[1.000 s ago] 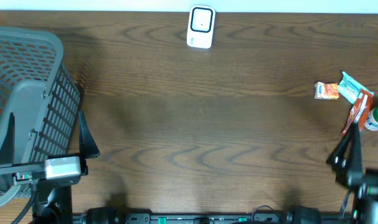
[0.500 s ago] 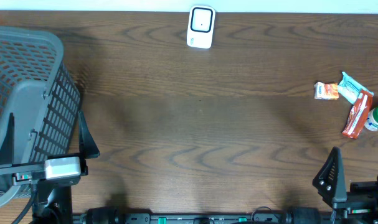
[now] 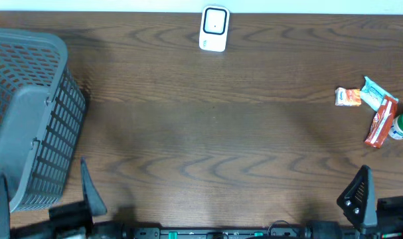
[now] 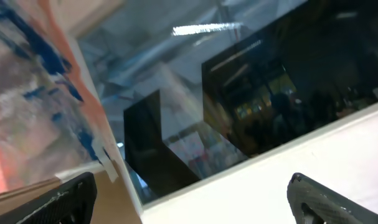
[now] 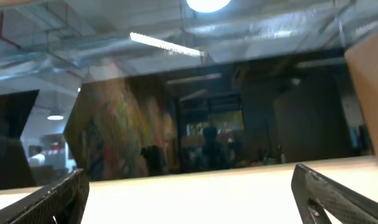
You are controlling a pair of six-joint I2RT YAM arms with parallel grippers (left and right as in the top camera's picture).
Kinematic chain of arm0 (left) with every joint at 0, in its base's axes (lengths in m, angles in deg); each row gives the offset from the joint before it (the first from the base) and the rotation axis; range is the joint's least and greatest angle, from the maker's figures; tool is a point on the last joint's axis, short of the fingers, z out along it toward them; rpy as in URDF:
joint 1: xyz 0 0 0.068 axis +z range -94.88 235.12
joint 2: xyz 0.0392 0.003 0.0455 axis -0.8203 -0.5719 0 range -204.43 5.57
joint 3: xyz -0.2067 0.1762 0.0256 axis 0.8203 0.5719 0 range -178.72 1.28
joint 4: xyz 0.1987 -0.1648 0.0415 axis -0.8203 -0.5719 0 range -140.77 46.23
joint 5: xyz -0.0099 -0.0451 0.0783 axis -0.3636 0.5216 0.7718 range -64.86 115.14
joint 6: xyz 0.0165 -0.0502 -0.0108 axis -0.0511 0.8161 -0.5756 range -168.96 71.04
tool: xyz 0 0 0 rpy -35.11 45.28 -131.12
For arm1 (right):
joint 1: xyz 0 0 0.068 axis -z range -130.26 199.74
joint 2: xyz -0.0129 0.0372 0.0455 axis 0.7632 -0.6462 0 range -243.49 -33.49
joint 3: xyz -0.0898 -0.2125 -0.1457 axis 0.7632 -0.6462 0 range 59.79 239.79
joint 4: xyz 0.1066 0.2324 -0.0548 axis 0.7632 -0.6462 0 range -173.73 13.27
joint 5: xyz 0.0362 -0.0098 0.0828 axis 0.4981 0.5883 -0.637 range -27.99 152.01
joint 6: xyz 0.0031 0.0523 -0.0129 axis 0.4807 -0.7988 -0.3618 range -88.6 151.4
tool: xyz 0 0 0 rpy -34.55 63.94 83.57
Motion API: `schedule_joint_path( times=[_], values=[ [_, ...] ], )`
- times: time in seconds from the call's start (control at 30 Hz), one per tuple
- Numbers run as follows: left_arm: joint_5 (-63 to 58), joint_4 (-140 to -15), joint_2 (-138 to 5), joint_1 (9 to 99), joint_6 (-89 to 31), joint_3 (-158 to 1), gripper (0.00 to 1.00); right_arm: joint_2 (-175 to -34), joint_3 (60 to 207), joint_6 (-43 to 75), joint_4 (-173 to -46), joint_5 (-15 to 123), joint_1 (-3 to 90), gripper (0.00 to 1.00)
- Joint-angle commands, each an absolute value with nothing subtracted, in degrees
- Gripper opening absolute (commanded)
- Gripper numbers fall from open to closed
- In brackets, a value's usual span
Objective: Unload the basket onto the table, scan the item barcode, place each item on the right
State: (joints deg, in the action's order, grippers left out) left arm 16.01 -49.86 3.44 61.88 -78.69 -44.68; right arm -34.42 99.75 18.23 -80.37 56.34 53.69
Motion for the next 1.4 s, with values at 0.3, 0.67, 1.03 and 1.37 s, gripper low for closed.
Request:
schedule_joint_path(
  times=[0.3,0.67,1.03,1.37],
  values=[
    [14.2,-48.8,5.4,62.1,-77.6,-40.1,0.98,-38.9,85.3,-0.4,-87.7,51.6,53.3,0.99],
    [14.2,-48.9,5.4,62.1,-77.5,-40.1,0.98,-39.1,66.9,-0.3,-72.2,51.0,53.3,0.99],
    [14.2,-49.3,5.4,62.1,-77.5,-36.9,0.98,-39.1,60.1,-0.3,-73.3,52.1,53.3,0.99],
    [14.2,-50.2,5.3,62.1,-62.2,-31.7,0.98,-39.5,60.1,0.8,-80.4,56.2,53.3,0.99]
  ],
)
